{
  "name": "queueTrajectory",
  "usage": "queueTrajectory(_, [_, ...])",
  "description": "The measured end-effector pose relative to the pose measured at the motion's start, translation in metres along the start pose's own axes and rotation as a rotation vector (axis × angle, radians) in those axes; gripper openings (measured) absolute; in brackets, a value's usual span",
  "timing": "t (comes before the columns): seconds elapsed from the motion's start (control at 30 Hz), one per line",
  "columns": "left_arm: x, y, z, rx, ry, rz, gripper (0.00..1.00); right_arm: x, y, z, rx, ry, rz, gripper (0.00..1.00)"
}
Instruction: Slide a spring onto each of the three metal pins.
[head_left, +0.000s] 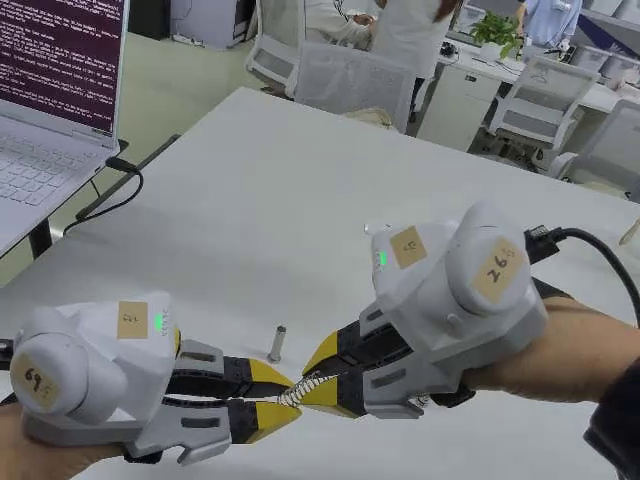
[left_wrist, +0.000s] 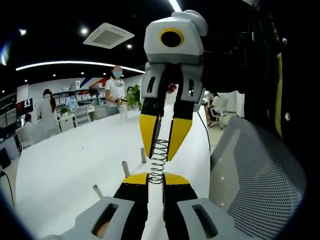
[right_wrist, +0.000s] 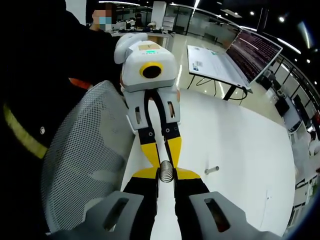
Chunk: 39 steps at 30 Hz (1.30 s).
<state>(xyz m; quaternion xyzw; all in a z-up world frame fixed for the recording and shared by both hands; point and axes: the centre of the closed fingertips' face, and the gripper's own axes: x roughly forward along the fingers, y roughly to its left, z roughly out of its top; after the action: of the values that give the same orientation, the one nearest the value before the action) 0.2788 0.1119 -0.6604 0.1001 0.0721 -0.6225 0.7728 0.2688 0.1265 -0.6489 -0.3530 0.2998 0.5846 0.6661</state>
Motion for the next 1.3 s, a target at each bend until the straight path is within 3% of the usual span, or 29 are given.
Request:
queueTrajectory(0.33, [0.0006, -0.0010, 0.0039, 0.003, -0.008, -0.003, 0.02, 0.0040, -0.0004, -0.0003, -0.014, 0.023, 0.012, 0.08])
queueTrajectory(0.83, [0.0004, -0.0024, 0.0010, 0.000, 0.007, -0.005, 0.02, 0.0096, 0.0003, -0.0018, -0.021, 0.079, 0.060, 0.08])
queueTrajectory(1.1, [-0.0001, 0.0022, 0.0029, -0.008, -0.019, 0.016, 0.03, 0.0079, -0.0042, -0.0002, -0.033, 0.113, 0.077, 0.08])
queueTrajectory(1.3, [-0.0020, 0.0053, -0.0042, -0.011, 0.009, 0.031, 0.09, 0.0080, -0.0090, 0.0043, -0.043, 0.119, 0.080, 0.08])
